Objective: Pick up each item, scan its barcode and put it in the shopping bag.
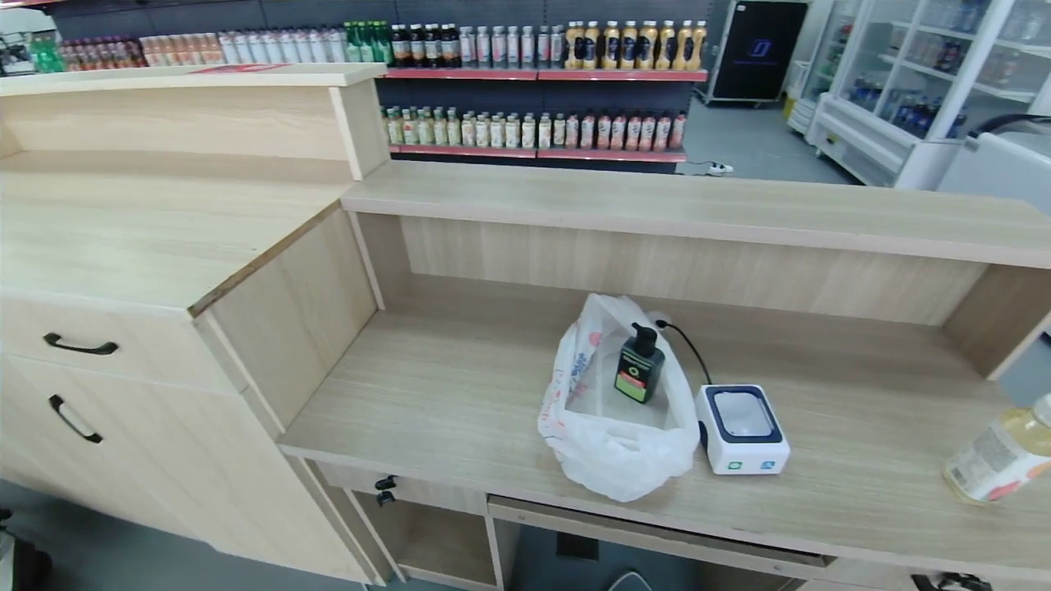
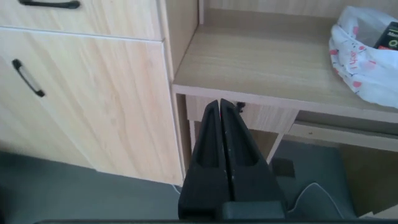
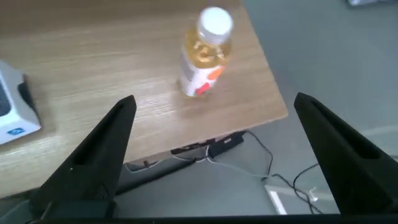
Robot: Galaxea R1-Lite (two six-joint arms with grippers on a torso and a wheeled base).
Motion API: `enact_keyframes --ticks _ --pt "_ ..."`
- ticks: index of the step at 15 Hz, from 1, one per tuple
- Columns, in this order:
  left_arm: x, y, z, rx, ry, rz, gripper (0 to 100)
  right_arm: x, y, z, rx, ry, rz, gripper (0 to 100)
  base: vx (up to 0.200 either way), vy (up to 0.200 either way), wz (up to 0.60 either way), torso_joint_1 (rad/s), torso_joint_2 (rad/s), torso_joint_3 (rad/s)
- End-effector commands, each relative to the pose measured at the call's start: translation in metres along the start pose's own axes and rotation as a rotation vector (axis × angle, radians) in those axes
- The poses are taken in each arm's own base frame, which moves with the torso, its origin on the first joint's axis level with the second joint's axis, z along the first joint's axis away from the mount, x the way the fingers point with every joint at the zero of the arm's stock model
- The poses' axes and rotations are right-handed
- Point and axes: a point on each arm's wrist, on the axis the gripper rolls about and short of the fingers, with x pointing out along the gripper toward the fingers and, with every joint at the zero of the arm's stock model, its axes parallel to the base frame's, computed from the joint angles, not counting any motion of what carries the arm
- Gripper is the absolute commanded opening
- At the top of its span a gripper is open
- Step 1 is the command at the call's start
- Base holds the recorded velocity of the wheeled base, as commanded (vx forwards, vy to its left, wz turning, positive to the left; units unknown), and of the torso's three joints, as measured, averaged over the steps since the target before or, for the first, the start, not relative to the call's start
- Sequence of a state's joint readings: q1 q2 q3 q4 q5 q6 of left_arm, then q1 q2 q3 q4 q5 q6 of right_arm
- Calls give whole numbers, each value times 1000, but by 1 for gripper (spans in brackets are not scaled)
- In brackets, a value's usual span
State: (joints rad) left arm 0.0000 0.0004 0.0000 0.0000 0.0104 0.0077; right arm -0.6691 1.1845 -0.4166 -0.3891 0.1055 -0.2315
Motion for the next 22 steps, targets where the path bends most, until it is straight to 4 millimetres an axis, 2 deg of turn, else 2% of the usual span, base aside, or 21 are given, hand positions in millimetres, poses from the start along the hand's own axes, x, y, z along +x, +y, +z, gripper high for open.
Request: enact_keyframes --ticks 1,4,6,8,14,22 --pt "0 0 0 0 0 0 0 38 -8 -10 132 76 0 100 0 0 0 0 0 0" --pt "0 0 0 0 0 0 0 77 -30 -21 160 21 107 100 0 0 0 0 0 0" --pt "0 0 0 0 0 0 0 91 -45 -36 48 15 222 100 0 0 0 0 0 0" --pt "0 0 0 0 0 0 0 102 -50 -47 -14 28 276 100 0 0 0 0 0 0" --pt "0 0 0 0 0 0 0 136 -60 -53 -99 -39 251 100 0 0 0 0 0 0" --pt "0 0 0 0 0 0 0 167 -58 -67 -157 -55 288 100 0 0 0 0 0 0"
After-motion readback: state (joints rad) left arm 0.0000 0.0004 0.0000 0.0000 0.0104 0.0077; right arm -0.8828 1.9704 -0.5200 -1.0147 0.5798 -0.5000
